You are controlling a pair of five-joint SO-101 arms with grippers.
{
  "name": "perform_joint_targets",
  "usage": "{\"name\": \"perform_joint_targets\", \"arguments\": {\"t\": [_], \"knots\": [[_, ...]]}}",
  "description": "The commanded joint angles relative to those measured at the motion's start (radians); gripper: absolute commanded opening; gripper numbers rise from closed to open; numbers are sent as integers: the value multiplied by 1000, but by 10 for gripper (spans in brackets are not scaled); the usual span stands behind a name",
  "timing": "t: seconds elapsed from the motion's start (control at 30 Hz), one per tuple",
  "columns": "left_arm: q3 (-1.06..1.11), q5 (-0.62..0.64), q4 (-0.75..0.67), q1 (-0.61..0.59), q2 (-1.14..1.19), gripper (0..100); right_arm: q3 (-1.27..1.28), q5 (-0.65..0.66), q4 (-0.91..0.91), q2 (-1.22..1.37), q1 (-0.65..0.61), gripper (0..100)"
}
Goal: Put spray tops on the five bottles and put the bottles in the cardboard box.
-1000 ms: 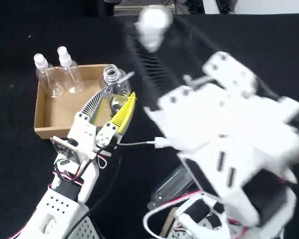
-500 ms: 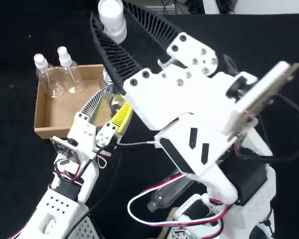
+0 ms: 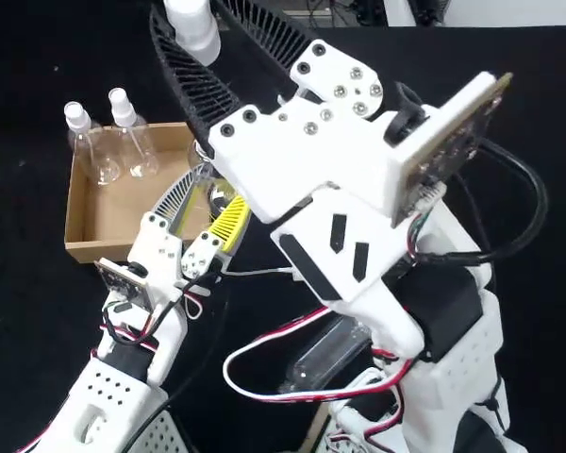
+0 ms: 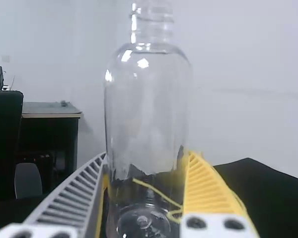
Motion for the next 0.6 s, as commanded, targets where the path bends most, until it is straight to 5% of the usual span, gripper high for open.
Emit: {"name": "perform_joint_targets", "arguments": {"t": [0.0, 0.57], "knots": [[24, 12, -20, -1, -2, 73, 18, 11, -23, 4, 58, 11], [24, 12, -20, -2, -2, 73, 21, 3, 31, -2, 68, 11]]}}
